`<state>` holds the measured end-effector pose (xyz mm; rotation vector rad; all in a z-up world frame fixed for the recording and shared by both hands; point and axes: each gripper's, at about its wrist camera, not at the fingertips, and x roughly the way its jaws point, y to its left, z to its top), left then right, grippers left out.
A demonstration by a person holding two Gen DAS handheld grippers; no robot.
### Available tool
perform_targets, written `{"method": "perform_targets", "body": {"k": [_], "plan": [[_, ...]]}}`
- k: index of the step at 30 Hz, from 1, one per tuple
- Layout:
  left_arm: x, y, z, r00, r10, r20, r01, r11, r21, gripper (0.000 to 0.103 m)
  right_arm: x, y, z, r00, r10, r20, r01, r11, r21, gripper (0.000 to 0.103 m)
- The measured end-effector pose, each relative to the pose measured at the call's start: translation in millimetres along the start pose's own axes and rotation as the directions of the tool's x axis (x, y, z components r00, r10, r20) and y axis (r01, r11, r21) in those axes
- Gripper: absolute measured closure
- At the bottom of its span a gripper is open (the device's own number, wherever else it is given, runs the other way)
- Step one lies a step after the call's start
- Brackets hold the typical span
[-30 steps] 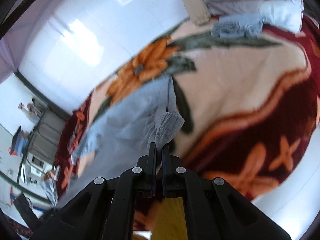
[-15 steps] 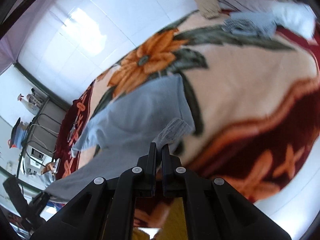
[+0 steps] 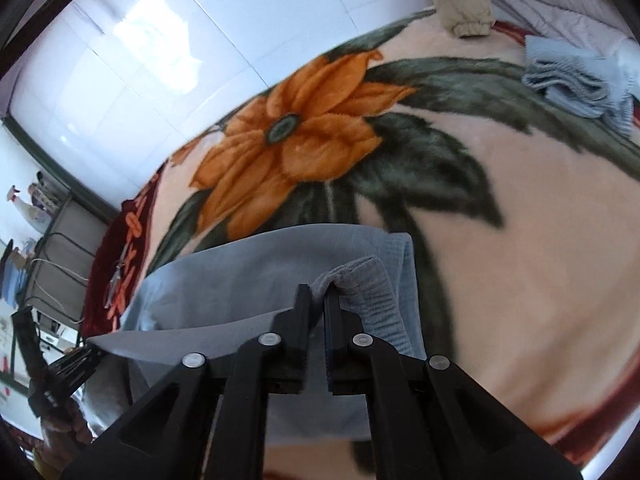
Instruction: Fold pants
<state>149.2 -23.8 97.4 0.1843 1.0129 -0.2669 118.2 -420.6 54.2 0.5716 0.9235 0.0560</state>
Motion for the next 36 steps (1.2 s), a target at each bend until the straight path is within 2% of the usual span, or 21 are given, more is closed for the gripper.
{"method": "perform_targets", "body": {"k": [3, 5, 7, 10, 15, 18, 19, 20, 21, 22, 23, 26, 29, 34, 36], "plan": [[40, 11, 4, 0.998, -0.024, -0.065, 0.021, 0.999, -0.045, 0.099, 8, -4, 3, 1.000, -0.003, -0.028, 0.003, 1.000, 0.011, 0.086], [59, 18, 3, 0.994, -0.054, -0.094, 0.046, 0.995, -0.083, 0.099, 1, -3, 3, 1.000, 0.011, -0.002, -0.011, 1.000, -0.003, 0.079], [67, 21, -1, 0.993, -0.063, -0.102, 0.053, 0.994, -0.100, 0.093, -11, -1, 3, 0.999, -0.013, 0.043, 0.014, 0.999, -0.036, 0.057], [69, 18, -4, 0.994, -0.029, -0.101, 0.022, 0.997, -0.074, 0.084, -27, -1, 1, 0.992, -0.049, 0.116, 0.059, 0.995, -0.086, 0.043], [69, 18, -4, 0.996, -0.024, -0.088, 0.017, 0.997, -0.074, 0.080, -11, 0, 1, 0.993, -0.088, 0.078, 0.100, 0.980, -0.171, 0.043], [67, 20, -4, 0.997, -0.045, -0.070, 0.037, 0.994, -0.102, 0.080, 3, -1, -4, 0.993, -0.107, 0.055, 0.116, 0.975, -0.189, 0.043], [66, 20, -4, 0.997, -0.048, -0.066, 0.041, 0.994, -0.105, 0.084, 6, -1, -6, 0.994, -0.099, 0.053, 0.107, 0.975, -0.193, 0.046], [63, 20, -4, 0.997, -0.056, -0.056, 0.050, 0.993, -0.105, 0.087, 8, -1, -8, 0.995, -0.086, 0.054, 0.095, 0.976, -0.197, 0.049], [60, 19, -4, 0.997, -0.065, -0.048, 0.059, 0.993, -0.104, 0.094, 9, -2, -10, 0.995, -0.079, 0.059, 0.089, 0.976, -0.200, 0.063], [56, 17, -4, 0.997, -0.069, -0.037, 0.065, 0.993, -0.100, 0.095, 9, -2, -12, 0.994, -0.090, 0.064, 0.102, 0.974, -0.203, 0.082], [49, 14, -4, 0.998, -0.062, -0.018, 0.060, 0.994, -0.090, 0.096, 9, -3, -13, 0.992, -0.107, 0.071, 0.119, 0.972, -0.204, 0.082], [26, 6, 2, 0.998, -0.051, 0.045, 0.054, 0.997, -0.061, 0.098, -6, -3, -13, 0.990, -0.067, 0.127, 0.090, 0.979, -0.183, 0.082], [7, 2, 19, 0.995, -0.023, 0.098, 0.026, 0.999, -0.026, 0.098, -19, -2, -8, 0.979, -0.071, 0.189, 0.106, 0.978, -0.181, 0.082], [16, 2, 58, 0.991, 0.041, 0.124, -0.040, 0.999, -0.009, 0.099, -5, -8, 3, 0.980, -0.095, 0.177, 0.125, 0.977, -0.170, 0.082], [27, 5, 68, 0.993, 0.044, 0.110, -0.042, 0.999, -0.018, 0.099, 3, -12, 3, 0.982, -0.101, 0.160, 0.126, 0.980, -0.153, 0.082]]}}
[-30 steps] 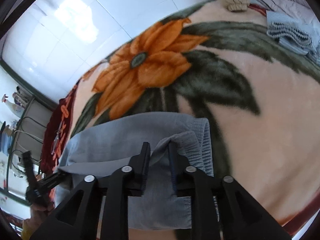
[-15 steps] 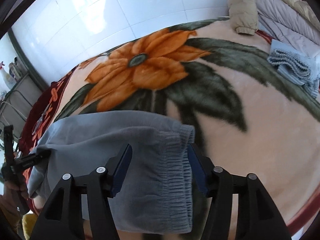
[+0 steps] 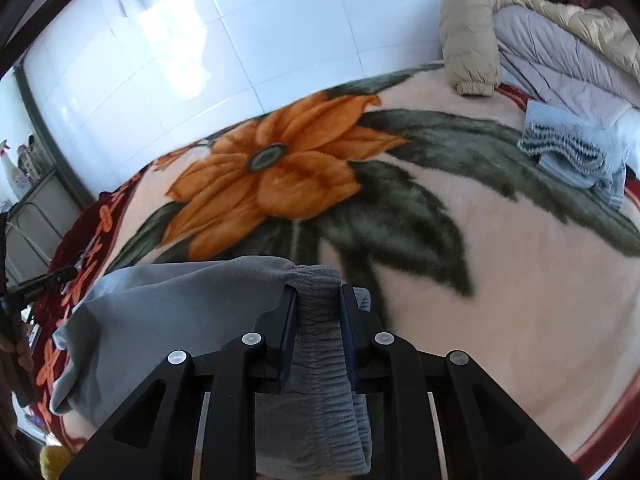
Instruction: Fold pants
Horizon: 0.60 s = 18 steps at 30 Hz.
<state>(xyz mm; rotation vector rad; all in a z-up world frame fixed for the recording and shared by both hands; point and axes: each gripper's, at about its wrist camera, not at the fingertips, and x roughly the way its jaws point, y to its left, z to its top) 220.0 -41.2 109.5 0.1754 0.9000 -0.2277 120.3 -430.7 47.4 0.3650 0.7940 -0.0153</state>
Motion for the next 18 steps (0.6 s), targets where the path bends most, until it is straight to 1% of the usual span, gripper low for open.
{"method": "perform_targets", "body": {"k": [1, 3, 4, 6, 8, 9, 10, 13, 15, 18], "plan": [[5, 2, 1, 1.000, -0.015, -0.011, 0.015, 1.000, -0.008, 0.099, 3, -1, -2, 1.000, -0.001, -0.009, 0.001, 1.000, 0.007, 0.082], [12, 6, 0, 0.997, -0.068, -0.047, 0.067, 0.997, -0.022, 0.099, 8, -3, -6, 1.000, -0.001, -0.023, 0.002, 1.000, 0.013, 0.082], [13, 7, -2, 0.995, -0.079, -0.057, 0.078, 0.997, -0.021, 0.099, 10, -4, -8, 1.000, 0.000, -0.031, 0.001, 1.000, 0.017, 0.082], [13, 7, -10, 0.994, -0.078, -0.075, 0.078, 0.997, -0.003, 0.098, 12, -6, -11, 0.999, 0.005, -0.039, -0.003, 0.999, 0.035, 0.082], [14, 8, -18, 0.988, -0.105, -0.116, 0.107, 0.994, 0.009, 0.086, 12, -8, -11, 0.999, 0.011, -0.042, -0.009, 0.999, 0.048, 0.082], [12, 9, -23, 0.983, -0.124, -0.133, 0.127, 0.992, 0.011, 0.070, 12, -8, -10, 0.999, 0.012, -0.044, -0.010, 0.999, 0.048, 0.082], [10, 9, -27, 0.980, -0.135, -0.143, 0.139, 0.990, 0.014, 0.057, 13, -8, -10, 0.999, 0.012, -0.047, -0.009, 0.999, 0.046, 0.082], [-2, 7, -40, 0.976, -0.157, -0.150, 0.167, 0.985, 0.054, 0.045, 12, -6, -11, 0.999, 0.006, -0.052, -0.005, 0.999, 0.035, 0.082], [-5, 4, -48, 0.976, -0.142, -0.164, 0.158, 0.983, 0.088, 0.041, 13, -6, -12, 0.998, 0.006, -0.055, -0.003, 0.999, 0.040, 0.082], [-4, -1, -59, 0.978, -0.121, -0.172, 0.144, 0.981, 0.129, 0.039, 14, -7, -13, 0.998, 0.003, -0.056, -0.001, 0.999, 0.042, 0.081]]}}
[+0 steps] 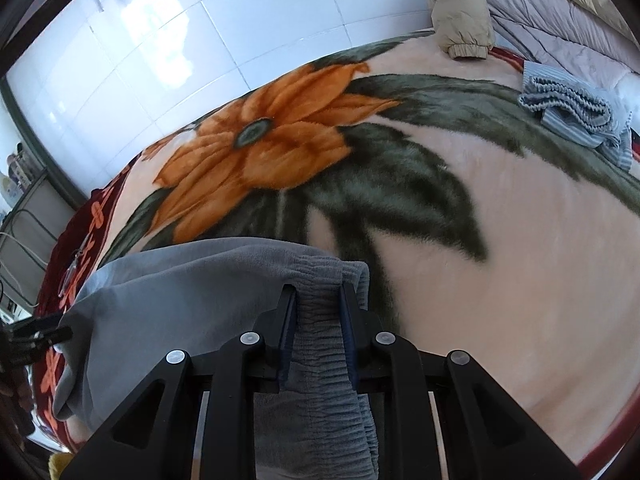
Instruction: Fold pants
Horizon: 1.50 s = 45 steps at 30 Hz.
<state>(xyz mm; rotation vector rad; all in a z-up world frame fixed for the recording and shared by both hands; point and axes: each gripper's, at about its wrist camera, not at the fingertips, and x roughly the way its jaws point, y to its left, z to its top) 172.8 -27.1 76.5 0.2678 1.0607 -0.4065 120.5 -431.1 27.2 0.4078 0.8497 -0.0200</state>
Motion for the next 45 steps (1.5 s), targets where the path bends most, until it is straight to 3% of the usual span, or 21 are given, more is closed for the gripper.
{"method": "perform_targets", "body": {"k": [3, 4, 5, 6, 8, 11, 17, 20, 24, 26, 28, 29, 33, 37, 39, 45], "plan": [[14, -1, -8, 0.999, 0.045, -0.027, -0.045, 0.999, 0.005, 0.039, 1, 1, -1, 1.000, -0.006, -0.002, 0.006, 1.000, -0.003, 0.081], [19, 1, -11, 0.997, 0.064, -0.037, -0.065, 0.998, -0.017, 0.043, 1, 0, -1, 1.000, -0.005, -0.002, 0.005, 1.000, -0.003, 0.081], [21, 3, -14, 0.998, 0.055, -0.035, -0.056, 0.998, -0.039, 0.056, 1, 0, -1, 1.000, -0.005, -0.002, 0.005, 1.000, -0.002, 0.081], [21, 5, -16, 0.999, 0.031, -0.030, -0.033, 0.997, -0.065, 0.098, 1, 0, -1, 1.000, -0.006, -0.002, 0.006, 1.000, 0.001, 0.081], [14, 12, -18, 0.999, -0.032, -0.008, 0.031, 0.991, -0.128, 0.099, -5, 2, -2, 1.000, -0.001, 0.013, 0.001, 1.000, 0.004, 0.081], [-10, 13, -11, 0.998, -0.041, 0.046, 0.048, 0.988, -0.150, 0.099, -20, 6, -2, 0.997, 0.007, 0.076, -0.006, 1.000, -0.017, 0.082], [-27, 24, 40, 0.990, 0.040, 0.133, -0.020, 0.989, -0.148, 0.099, -24, 2, 10, 0.991, -0.019, 0.130, 0.019, 1.000, 0.006, 0.082], [-3, 30, 66, 0.994, 0.037, 0.099, -0.021, 0.988, -0.152, 0.099, -7, -1, 13, 0.995, -0.046, 0.094, 0.046, 0.999, 0.003, 0.082], [48, 21, 78, 0.994, 0.106, 0.022, -0.103, 0.991, -0.091, 0.099, 12, -7, 9, 0.997, -0.062, 0.042, 0.063, 0.998, 0.000, 0.081], [72, 21, 74, 0.993, 0.112, -0.031, -0.115, 0.989, -0.090, 0.099, 13, -9, 8, 0.998, -0.054, 0.042, 0.054, 0.998, 0.011, 0.079], [90, 23, 68, 0.991, 0.110, -0.079, -0.119, 0.987, -0.108, 0.091, 11, -12, 9, 0.997, -0.067, 0.034, 0.066, 0.997, 0.030, 0.066], [93, 25, 66, 0.990, 0.113, -0.082, -0.122, 0.985, -0.119, 0.087, 9, -14, 9, 0.998, -0.062, 0.032, 0.061, 0.997, 0.043, 0.064], [88, 32, 61, 0.982, 0.174, -0.068, -0.182, 0.974, -0.137, 0.044, -7, -18, 7, 0.998, -0.043, 0.040, 0.040, 0.996, 0.074, 0.057], [63, 38, 56, 0.993, 0.106, -0.046, -0.112, 0.980, -0.164, 0.038, -29, -21, -2, 0.997, -0.055, 0.061, 0.050, 0.996, 0.077, 0.043], [45, 34, 51, 0.996, 0.091, -0.022, -0.093, 0.983, -0.160, 0.032, -36, -24, -8, 0.998, -0.040, 0.048, 0.036, 0.996, 0.087, 0.042], [-10, 12, 25, 0.999, 0.030, 0.038, -0.023, 0.988, -0.154, 0.030, -48, -19, -22, 0.999, 0.047, -0.004, -0.047, 0.993, 0.104, 0.042]]}}
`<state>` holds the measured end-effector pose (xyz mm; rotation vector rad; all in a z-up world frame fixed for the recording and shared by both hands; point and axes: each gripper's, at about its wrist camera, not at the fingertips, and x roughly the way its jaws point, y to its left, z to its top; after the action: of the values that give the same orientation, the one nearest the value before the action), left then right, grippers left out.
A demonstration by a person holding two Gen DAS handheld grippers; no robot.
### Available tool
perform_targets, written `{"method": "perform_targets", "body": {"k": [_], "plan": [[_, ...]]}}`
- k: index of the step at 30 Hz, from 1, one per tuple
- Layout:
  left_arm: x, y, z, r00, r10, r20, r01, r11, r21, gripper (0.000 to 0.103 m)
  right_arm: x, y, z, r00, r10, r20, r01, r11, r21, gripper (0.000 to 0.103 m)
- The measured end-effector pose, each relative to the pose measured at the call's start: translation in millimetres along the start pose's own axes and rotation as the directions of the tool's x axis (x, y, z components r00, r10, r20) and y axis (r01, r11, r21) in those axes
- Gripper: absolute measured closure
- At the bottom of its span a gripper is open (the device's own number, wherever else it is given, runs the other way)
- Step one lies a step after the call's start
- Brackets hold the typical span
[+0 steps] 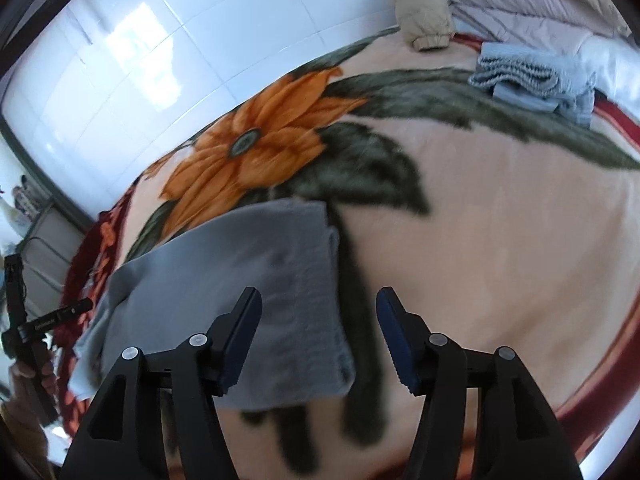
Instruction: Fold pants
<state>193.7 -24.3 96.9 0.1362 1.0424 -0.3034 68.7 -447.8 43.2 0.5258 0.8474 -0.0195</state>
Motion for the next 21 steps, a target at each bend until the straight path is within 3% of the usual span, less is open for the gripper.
{"method": "perform_targets", "body": {"k": [5, 12, 21], "plan": [[-25, -22, -35, 0.995, -0.096, -0.009, 0.096, 0.995, -0.037, 0.030, 0, 10, -10, 0.999, 0.006, -0.046, -0.007, 1.000, -0.024, 0.041], [-27, -55, -86, 0.979, -0.200, -0.044, 0.194, 0.974, -0.116, 0.030, 7, 10, -17, 0.993, -0.076, -0.086, 0.074, 0.997, -0.031, 0.041], [16, -60, -95, 0.973, -0.209, -0.099, 0.185, 0.960, -0.210, 0.030, 36, 1, -22, 0.989, -0.030, -0.144, 0.036, 0.999, 0.035, 0.041]]}}
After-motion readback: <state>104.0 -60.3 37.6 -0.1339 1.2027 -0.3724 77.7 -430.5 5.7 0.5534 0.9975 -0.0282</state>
